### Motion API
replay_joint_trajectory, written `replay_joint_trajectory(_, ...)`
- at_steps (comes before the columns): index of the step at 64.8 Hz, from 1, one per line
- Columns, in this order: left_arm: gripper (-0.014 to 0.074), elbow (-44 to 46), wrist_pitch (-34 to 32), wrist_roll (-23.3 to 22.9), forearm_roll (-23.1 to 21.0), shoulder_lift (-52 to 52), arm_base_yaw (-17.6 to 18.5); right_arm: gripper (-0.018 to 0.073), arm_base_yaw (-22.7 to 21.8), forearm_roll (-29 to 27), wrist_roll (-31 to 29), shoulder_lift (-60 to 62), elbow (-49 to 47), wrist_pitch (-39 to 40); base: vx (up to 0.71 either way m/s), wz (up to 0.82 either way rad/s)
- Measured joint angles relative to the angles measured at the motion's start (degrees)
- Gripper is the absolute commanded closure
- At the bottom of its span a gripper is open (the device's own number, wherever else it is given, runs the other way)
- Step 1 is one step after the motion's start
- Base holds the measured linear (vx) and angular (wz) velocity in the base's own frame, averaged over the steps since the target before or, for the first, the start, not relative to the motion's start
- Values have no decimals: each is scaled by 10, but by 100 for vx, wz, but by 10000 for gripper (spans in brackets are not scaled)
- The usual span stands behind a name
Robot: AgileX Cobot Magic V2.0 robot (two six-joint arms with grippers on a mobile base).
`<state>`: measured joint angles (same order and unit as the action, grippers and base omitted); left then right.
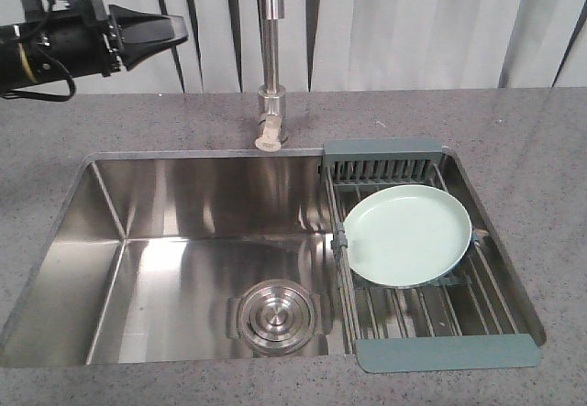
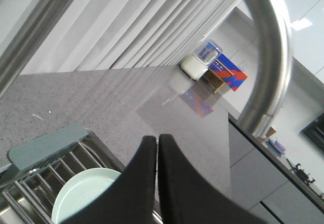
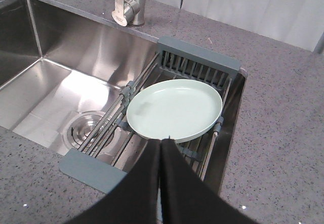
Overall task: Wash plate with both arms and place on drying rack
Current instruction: 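Raise the left gripper and reach it toward the tap lever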
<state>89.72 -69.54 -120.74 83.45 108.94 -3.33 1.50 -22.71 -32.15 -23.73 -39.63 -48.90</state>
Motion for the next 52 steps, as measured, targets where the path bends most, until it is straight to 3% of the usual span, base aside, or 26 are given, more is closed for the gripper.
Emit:
replay_joint_trajectory(12, 536, 33, 4, -1, 0, 58, 39, 566, 0, 1, 4, 0, 0, 0, 0, 0)
replay_joint_trajectory(32, 314, 47, 20, -2, 24, 107, 74, 566, 0, 4, 15, 0, 0, -2, 0, 0)
replay_joint_trajectory(52, 288, 47, 41, -2, 34, 147, 99, 566, 0, 4, 18, 0, 0, -2, 0, 0)
